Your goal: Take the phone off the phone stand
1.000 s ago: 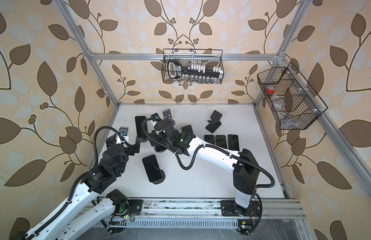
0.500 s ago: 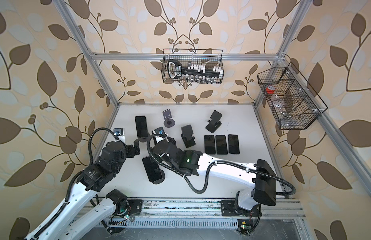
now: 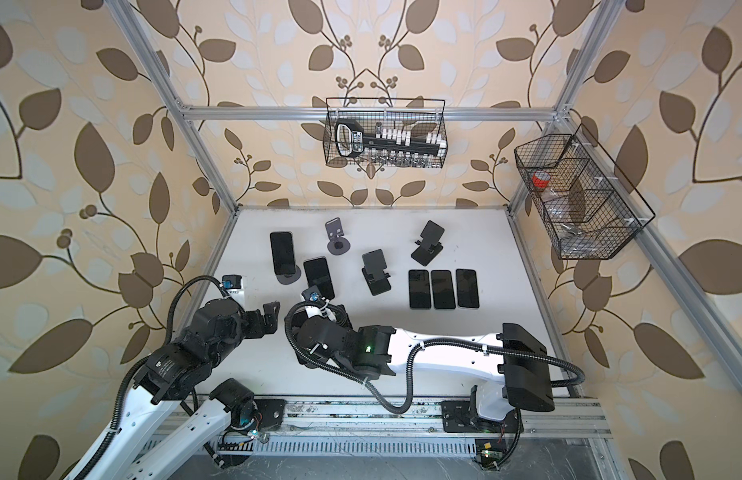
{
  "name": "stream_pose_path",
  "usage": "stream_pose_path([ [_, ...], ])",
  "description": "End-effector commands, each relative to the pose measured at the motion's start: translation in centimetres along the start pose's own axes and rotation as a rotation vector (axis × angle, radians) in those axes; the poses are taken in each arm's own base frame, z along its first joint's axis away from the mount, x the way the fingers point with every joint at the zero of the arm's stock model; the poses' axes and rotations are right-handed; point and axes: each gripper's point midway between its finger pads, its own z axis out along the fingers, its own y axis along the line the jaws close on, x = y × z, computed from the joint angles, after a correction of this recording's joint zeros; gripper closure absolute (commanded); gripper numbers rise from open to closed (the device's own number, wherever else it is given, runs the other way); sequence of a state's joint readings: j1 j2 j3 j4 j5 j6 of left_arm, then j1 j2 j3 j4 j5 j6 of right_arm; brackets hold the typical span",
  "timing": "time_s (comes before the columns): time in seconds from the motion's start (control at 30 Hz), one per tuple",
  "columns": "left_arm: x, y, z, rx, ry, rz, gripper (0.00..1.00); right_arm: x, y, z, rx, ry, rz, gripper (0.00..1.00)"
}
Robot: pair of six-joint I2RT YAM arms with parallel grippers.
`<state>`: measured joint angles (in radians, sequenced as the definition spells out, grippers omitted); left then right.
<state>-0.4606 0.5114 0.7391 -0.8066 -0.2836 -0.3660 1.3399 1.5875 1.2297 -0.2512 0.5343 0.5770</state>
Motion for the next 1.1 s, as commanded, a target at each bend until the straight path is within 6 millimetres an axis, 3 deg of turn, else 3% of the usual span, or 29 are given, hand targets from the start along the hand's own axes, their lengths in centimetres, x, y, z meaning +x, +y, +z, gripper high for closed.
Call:
stream_pose_path([
  [0.0,0.1,-0.1,-1.0,0.017,0.018,-0.071,0.01,0.9,1.0,1.2,0.004,0.033,-0.012,0.11],
  [0.3,1.4,0.1,-2.1,0.046,0.052,-0.196,0.01,2.9,2.1,3.4,-0.003,0.090,-0.079,0.09],
  [0.6,2.5,-0.2,-3.1,0.091,0.095,-0.302,0.01,3.7,3.0,4.6,-0.017,0.116,-0.110,0.08],
  [1.07,6.3,-0.7,-3.5,0.149,0.217,-0.418,0.01,4.6,3.4,6.1,-0.015,0.142,-0.136,0.06],
])
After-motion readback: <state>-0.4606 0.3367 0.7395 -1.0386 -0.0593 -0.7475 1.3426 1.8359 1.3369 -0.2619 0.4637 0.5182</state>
